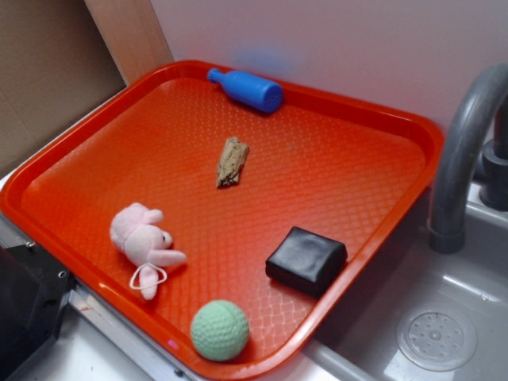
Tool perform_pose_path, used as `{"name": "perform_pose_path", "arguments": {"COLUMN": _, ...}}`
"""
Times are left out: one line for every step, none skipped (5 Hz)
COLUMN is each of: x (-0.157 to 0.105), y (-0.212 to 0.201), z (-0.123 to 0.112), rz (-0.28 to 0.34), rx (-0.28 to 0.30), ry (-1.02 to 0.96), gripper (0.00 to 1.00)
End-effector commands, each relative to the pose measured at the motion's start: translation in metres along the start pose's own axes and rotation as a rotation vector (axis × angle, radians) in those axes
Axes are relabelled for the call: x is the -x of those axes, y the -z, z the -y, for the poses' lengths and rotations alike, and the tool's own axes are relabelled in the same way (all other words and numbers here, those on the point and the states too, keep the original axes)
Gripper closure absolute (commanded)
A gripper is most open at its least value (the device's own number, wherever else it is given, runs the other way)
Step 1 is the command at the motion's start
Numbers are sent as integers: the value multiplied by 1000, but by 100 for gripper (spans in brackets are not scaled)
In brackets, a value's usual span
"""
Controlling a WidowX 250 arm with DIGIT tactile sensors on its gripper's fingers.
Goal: Grab the green ball.
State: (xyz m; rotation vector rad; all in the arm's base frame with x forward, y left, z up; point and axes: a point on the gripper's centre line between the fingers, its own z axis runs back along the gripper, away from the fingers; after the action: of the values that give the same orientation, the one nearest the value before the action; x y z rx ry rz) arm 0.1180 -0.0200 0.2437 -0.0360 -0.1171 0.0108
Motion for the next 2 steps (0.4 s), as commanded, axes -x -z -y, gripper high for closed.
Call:
{"name": "perform_pose_path", "arguments": {"x": 0, "y": 0, "z": 0, "rz": 0, "rx": 0, "ry": 0, "gripper": 0}}
{"name": "perform_pose_path", "arguments": {"x": -9, "y": 51, "z": 48, "rz": -5, "rx": 102, "ry": 240, "gripper": 0}}
